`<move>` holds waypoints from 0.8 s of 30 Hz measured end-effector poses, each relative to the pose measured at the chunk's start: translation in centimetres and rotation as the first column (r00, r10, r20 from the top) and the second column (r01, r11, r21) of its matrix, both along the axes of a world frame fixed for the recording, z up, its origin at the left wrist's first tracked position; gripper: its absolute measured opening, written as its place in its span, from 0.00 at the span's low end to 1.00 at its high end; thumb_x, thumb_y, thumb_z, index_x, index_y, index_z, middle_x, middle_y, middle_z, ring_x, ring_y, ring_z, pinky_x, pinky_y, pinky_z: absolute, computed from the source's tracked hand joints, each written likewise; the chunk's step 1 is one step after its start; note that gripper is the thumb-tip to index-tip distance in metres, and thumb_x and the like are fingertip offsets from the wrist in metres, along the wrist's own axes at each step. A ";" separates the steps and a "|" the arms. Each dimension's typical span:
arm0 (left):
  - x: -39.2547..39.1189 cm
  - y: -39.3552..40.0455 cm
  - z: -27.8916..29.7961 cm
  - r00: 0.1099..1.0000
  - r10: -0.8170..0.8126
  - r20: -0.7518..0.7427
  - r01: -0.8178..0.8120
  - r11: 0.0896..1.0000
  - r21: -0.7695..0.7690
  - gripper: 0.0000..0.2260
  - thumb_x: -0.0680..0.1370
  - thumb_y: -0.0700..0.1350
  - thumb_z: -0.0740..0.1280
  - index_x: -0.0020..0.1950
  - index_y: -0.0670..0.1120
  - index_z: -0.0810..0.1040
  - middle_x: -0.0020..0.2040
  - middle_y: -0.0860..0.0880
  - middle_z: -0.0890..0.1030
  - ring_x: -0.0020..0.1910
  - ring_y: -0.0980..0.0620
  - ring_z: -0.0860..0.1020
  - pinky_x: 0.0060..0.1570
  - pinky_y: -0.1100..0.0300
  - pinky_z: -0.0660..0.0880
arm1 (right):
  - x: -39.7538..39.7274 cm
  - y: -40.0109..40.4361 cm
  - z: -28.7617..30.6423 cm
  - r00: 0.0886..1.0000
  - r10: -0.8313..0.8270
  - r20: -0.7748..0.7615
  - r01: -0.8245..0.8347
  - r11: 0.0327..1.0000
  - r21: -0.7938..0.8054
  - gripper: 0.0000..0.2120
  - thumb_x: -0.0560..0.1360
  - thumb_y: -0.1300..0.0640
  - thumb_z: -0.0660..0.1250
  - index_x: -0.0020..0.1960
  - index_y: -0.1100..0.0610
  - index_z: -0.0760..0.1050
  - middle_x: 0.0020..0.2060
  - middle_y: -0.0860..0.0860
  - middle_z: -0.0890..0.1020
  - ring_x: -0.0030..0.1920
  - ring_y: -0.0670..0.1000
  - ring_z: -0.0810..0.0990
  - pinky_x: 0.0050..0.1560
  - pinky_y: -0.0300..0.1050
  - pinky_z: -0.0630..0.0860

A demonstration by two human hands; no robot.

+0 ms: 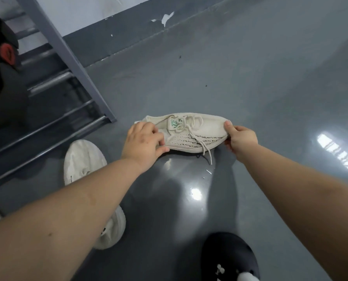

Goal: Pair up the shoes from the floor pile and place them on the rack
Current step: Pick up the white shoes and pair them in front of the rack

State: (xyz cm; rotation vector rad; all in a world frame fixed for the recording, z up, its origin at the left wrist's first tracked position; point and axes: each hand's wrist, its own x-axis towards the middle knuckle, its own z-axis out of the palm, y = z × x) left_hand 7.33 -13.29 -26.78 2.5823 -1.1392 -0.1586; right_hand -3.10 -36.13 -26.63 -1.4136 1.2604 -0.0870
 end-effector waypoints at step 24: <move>-16.0 25.9 31.1 0.942 0.251 -0.223 -0.286 0.948 -0.141 0.11 0.78 0.49 0.65 0.37 0.55 0.67 0.68 0.57 0.70 0.69 0.57 0.64 0.60 0.66 0.58 | -4.6 21.3 31.4 0.768 0.640 0.015 -0.640 0.768 0.017 0.11 0.77 0.51 0.66 0.52 0.59 0.72 0.36 0.53 0.80 0.32 0.49 0.79 0.28 0.39 0.79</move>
